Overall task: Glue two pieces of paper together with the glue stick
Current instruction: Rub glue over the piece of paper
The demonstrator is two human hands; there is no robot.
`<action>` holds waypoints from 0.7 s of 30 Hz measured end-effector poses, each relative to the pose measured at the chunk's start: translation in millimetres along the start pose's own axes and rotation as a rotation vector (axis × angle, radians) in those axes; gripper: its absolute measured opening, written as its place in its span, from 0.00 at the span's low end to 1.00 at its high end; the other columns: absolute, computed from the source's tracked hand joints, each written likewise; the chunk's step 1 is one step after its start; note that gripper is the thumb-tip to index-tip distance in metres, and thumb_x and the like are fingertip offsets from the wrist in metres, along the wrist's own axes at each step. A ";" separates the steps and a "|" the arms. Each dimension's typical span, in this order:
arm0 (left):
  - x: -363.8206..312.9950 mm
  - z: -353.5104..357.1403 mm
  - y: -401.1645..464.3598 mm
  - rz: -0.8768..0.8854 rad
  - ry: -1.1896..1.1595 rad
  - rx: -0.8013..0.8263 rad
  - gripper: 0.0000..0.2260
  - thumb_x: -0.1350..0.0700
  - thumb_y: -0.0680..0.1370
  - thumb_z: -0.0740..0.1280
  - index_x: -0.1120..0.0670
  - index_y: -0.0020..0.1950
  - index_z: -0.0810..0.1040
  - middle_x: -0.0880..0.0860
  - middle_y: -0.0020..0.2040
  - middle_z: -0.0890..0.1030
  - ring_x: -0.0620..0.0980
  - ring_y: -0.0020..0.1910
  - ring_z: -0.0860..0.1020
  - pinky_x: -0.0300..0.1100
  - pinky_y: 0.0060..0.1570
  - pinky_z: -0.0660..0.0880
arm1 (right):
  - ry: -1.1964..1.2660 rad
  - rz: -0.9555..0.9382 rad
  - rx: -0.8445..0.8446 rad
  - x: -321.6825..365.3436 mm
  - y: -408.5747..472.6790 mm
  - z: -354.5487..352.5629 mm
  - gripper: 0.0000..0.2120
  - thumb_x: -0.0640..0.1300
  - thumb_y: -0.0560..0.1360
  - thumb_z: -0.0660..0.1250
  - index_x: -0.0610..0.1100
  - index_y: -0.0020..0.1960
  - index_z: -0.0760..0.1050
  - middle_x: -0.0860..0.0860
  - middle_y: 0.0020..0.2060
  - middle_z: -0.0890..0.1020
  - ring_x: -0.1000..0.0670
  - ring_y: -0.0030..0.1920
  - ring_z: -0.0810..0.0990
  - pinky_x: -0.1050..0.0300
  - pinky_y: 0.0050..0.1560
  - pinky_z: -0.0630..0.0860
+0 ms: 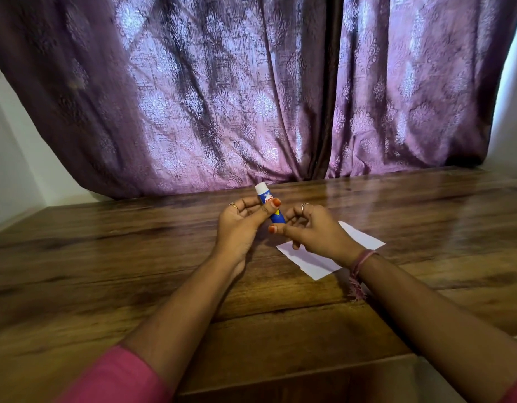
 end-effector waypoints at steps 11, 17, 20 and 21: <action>-1.7 13.4 -4.6 -0.021 -0.019 0.154 0.08 0.59 0.77 0.66 0.61 0.52 0.80 0.55 0.42 0.85 0.48 0.33 0.81 0.41 0.31 0.78 | 0.452 0.226 0.342 -10.3 -7.1 7.6 0.10 0.49 0.75 0.63 0.43 0.49 0.79 0.51 0.37 0.81 0.59 0.27 0.68 0.69 0.23 0.58; -5.2 11.3 -3.3 0.023 0.024 0.108 0.11 0.59 0.74 0.68 0.60 0.55 0.78 0.56 0.46 0.85 0.48 0.37 0.82 0.44 0.37 0.80 | 0.524 0.248 0.320 -14.7 -4.1 8.9 0.17 0.50 0.70 0.67 0.39 0.53 0.78 0.50 0.39 0.78 0.58 0.27 0.69 0.68 0.23 0.59; -4.3 9.0 -1.3 0.049 0.053 0.061 0.15 0.57 0.68 0.73 0.58 0.53 0.79 0.55 0.45 0.85 0.49 0.40 0.82 0.42 0.39 0.80 | 0.340 0.157 0.237 -13.7 0.8 2.5 0.12 0.48 0.69 0.72 0.43 0.50 0.81 0.55 0.30 0.75 0.59 0.25 0.66 0.67 0.25 0.60; -3.2 9.4 -1.6 0.050 0.069 0.062 0.13 0.56 0.68 0.73 0.57 0.51 0.79 0.54 0.44 0.85 0.50 0.40 0.83 0.43 0.39 0.80 | 0.297 0.127 0.228 -13.1 1.2 1.7 0.04 0.45 0.71 0.72 0.47 0.46 0.82 0.57 0.26 0.74 0.59 0.24 0.65 0.67 0.25 0.61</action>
Point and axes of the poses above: each hand's wrist, its own y-axis towards the middle knuckle, its own z-axis out of the palm, x = y × z, the point moved 6 cm from there along y, towards the middle knuckle
